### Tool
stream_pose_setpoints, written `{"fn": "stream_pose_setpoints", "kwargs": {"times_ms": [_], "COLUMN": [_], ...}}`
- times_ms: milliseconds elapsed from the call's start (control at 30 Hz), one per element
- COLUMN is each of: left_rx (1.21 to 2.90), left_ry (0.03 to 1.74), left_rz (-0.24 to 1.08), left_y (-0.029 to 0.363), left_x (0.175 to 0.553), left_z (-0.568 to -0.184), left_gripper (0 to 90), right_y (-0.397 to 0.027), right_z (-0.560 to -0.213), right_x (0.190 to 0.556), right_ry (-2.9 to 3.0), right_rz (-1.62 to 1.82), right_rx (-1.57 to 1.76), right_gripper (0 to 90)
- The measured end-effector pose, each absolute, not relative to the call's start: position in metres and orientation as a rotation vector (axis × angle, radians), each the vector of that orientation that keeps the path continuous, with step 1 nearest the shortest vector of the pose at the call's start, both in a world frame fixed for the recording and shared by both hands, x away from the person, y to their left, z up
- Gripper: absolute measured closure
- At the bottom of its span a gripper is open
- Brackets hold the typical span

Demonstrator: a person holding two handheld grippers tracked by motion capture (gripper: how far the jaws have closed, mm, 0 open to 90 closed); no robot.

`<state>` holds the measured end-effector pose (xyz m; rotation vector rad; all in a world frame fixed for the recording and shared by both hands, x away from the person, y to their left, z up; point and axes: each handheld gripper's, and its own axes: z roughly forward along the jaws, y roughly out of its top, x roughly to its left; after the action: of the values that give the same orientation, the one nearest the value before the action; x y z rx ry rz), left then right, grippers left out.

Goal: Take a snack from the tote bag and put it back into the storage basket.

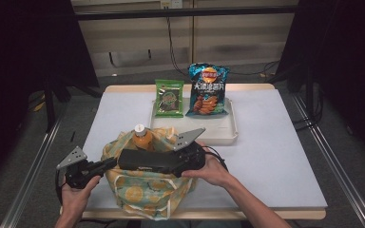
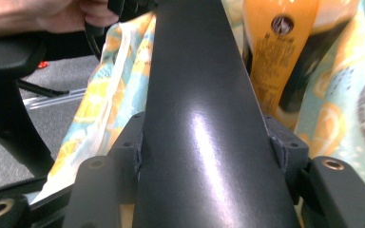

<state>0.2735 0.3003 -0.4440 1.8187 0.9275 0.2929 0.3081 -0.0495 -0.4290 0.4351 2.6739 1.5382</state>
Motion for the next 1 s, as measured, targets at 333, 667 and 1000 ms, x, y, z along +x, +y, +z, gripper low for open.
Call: {"fn": "stream_pose_setpoints", "kwargs": {"times_ms": [333, 667, 1000], "left_rx": [1.839, 1.808, 1.797], "left_ry": [0.898, 0.844, 0.84], "left_rz": [0.286, 0.307, 0.336], "left_y": [0.296, 0.291, 0.288], "left_x": [0.27, 0.263, 0.253], "left_z": [-0.444, -0.438, -0.431], "left_gripper": [82.2, 60.6, 49.5], "right_y": [-0.05, -0.062, -0.078], "right_z": [-0.405, -0.383, -0.358], "right_x": [0.311, 0.315, 0.313], "right_ry": [2.586, 2.52, 2.485], "right_rz": [1.634, 1.702, 1.737], "right_rx": [0.436, 0.431, 0.411], "right_gripper": [43.6, 43.6, 43.6]}}
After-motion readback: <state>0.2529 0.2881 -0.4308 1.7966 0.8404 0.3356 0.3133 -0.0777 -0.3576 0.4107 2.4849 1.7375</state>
